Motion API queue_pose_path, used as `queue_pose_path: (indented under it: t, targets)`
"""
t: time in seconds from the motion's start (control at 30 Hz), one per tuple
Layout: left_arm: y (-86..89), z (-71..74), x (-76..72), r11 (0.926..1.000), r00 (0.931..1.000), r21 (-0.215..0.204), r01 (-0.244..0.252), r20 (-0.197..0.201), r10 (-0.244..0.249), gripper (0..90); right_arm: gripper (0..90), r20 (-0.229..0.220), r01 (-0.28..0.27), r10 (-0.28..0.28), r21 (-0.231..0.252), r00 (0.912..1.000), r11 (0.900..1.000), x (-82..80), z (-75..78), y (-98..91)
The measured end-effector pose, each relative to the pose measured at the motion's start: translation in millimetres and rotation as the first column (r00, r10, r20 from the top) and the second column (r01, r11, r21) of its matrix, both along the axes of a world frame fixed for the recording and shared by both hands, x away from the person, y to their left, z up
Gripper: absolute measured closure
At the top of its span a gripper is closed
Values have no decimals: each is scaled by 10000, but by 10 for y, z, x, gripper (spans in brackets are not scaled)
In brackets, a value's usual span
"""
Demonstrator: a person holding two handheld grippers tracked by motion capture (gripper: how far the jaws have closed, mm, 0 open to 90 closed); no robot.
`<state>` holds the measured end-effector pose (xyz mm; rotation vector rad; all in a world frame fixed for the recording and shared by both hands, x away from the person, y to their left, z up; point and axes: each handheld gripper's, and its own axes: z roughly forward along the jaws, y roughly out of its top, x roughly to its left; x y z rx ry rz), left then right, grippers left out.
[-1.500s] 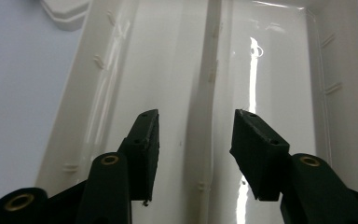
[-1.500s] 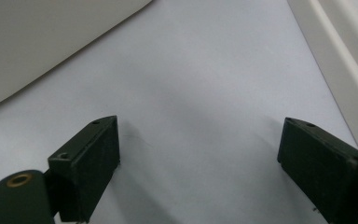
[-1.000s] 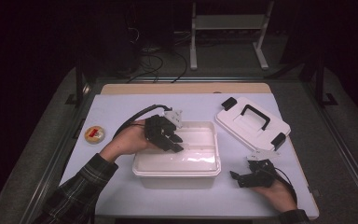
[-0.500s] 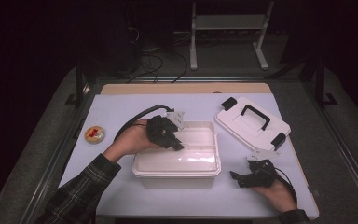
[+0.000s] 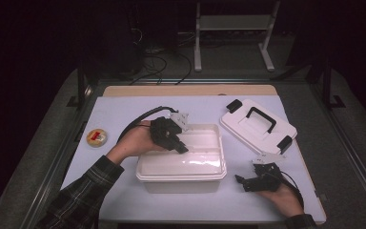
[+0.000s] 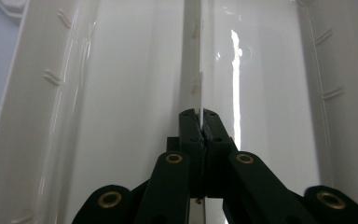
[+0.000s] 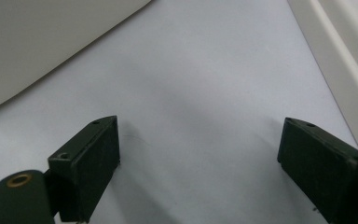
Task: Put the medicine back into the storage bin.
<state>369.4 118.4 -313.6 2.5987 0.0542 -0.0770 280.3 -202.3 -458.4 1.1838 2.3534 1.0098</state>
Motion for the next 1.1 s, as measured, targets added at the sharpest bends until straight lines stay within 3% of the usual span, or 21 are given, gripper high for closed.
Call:
queue_pose_path:
  t: [0.17,0.37,0.47,0.6,1.1]
  targets:
    - [9,47,8,10000,9999,-29,-90,51,90,890,120,2,0,0,1,10000,10000,0,0,0]
    - [62,188,5,9992,9997,-353,-187,117,191,890,120,-4,-4,4,16,10000,10000,0,0,0]
    - [147,337,-8,9974,9991,-612,-373,191,386,890,120,4,-7,6,13,10000,10000,-1,0,0]
    - [252,447,-22,9962,9977,-641,-589,302,610,889,120,5,-8,8,8,10000,10000,-1,0,0]
    - [743,598,-80,9893,9878,-174,-1449,554,1456,889,120,26,-17,17,2,10000,10000,0,-2,-1]
